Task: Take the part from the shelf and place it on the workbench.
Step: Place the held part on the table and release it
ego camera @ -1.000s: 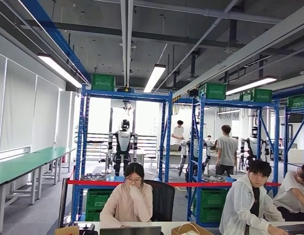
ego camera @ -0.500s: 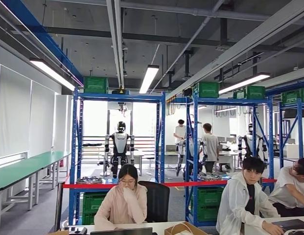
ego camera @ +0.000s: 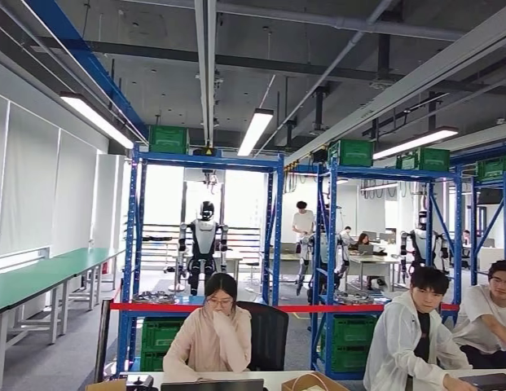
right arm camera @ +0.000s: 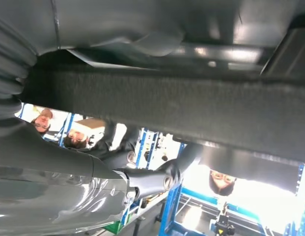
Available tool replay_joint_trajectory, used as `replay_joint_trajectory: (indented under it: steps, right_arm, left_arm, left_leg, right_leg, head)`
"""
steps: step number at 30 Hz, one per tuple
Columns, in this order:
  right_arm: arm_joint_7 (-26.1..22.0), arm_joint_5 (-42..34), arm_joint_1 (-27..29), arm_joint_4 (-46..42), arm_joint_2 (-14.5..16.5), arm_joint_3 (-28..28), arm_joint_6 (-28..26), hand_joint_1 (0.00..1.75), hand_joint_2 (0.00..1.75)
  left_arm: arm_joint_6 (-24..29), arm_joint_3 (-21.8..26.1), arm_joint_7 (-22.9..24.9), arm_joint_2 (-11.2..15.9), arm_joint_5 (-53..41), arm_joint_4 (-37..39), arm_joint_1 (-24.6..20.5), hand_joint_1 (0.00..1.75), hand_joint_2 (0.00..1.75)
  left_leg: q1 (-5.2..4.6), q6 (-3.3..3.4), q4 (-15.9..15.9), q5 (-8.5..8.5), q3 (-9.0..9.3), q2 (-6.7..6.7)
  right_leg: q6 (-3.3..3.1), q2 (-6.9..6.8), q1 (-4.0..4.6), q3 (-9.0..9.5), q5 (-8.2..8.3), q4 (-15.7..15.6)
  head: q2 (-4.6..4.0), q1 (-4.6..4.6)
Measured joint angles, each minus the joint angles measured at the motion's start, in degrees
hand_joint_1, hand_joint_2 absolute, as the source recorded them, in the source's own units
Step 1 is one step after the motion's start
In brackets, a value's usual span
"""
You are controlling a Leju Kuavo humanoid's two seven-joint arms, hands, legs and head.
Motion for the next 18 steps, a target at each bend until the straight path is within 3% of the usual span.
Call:
replay_joint_trajectory:
  steps: [2, 3, 7, 9, 11, 13, 14, 16, 18]
  right_arm:
    - [0.0, 0.0, -0.3, 0.1, 0.1, 0.2, 0.2, 0.00, 0.00]
    - [0.0, -0.1, -0.5, 0.2, 0.1, 0.3, 0.3, 0.00, 0.00]
    - [0.0, -0.2, -0.7, 0.5, 0.3, 0.3, 0.7, 0.00, 0.00]
    - [0.0, -0.1, -0.9, 0.6, 0.4, 0.5, 0.9, 0.00, 0.00]
    - [0.1, -0.1, -0.9, 0.9, 0.4, 0.8, 1.0, 0.00, 0.00]
    - [0.0, -0.1, -0.8, 1.1, 0.3, 1.1, 1.1, 0.00, 0.00]
    - [-0.3, -0.2, -0.9, 1.2, 0.1, 1.2, 1.1, 0.00, 0.00]
    - [-1.1, -0.6, -1.1, 1.1, -0.4, 1.3, 1.1, 0.00, 0.00]
    - [-3.0, -1.9, -1.4, 0.7, -1.2, 1.2, 0.8, 0.00, 0.00]
  left_arm:
    - [0.0, 0.0, -0.1, -0.1, 0.0, 0.0, -0.2, 0.00, 0.00]
    - [0.0, 0.0, -0.1, -0.1, 0.0, 0.0, -0.2, 0.00, 0.00]
    - [0.0, 0.0, -0.1, -0.3, 0.0, 0.0, -0.2, 0.00, 0.00]
    - [0.0, 0.0, -0.1, -0.4, 0.0, 0.0, -0.2, 0.00, 0.00]
    - [0.0, 0.0, -0.1, -0.4, 0.0, 0.0, -0.1, 0.00, 0.00]
    - [0.0, 0.0, -0.1, -0.4, 0.1, 0.0, 0.0, 0.00, 0.00]
    - [0.0, 0.0, -0.1, -0.4, 0.1, 0.0, 0.0, 0.00, 0.00]
    - [0.0, 0.0, -0.1, -0.4, 0.1, 0.0, -0.1, 0.00, 0.00]
    - [0.0, 0.0, -0.1, -0.4, 0.1, 0.0, -0.2, 0.00, 0.00]
  left_leg:
    - [-0.07, -0.29, 0.0, -0.07, 0.02, -0.05]
    - [-0.08, -0.53, -0.1, -0.07, -0.01, -0.06]
    - [0.15, -1.67, -0.2, -0.49, -0.03, -0.02]
    - [0.10, -1.75, 3.9, -3.24, -1.76, 0.03]
    - [-0.07, -1.70, 10.7, -6.49, -4.86, 0.03]
    - [-0.11, -1.75, 13.8, -6.85, -6.33, 0.04]
    - [-0.10, -1.77, 12.6, -5.63, -5.77, 0.05]
    - [-0.05, -1.77, 5.9, -2.04, -2.54, 0.07]
    - [-0.09, -1.55, 0.9, -0.32, -0.25, 0.05]
  right_leg:
    - [-0.36, 0.06, 0.22, 3.49, 2.70, -7.3]
    - [-0.52, 0.10, 0.37, 4.27, 3.06, -9.1]
    - [-1.76, 0.08, 0.53, 4.64, 3.42, -10.4]
    - [-2.40, -0.02, 0.43, 4.93, 3.79, -11.0]
    - [-2.59, -0.05, 0.64, 4.95, 3.79, -11.0]
    - [-2.65, -0.04, 0.81, 4.97, 3.75, -11.0]
    - [-2.64, -0.02, 0.84, 4.99, 3.72, -10.9]
    - [-2.40, 0.05, 0.86, 4.95, 3.54, -10.6]
    - [-1.96, 0.10, 1.03, 4.59, 3.32, -10.1]
  head:
    - [0.01, 0.01]
    - [0.01, 0.02]
    - [0.00, 0.03]
    - [0.00, 0.05]
    - [0.00, 0.05]
    - [0.00, 0.05]
    - [0.00, 0.05]
    - [0.00, 0.05]
    - [0.00, 0.04]
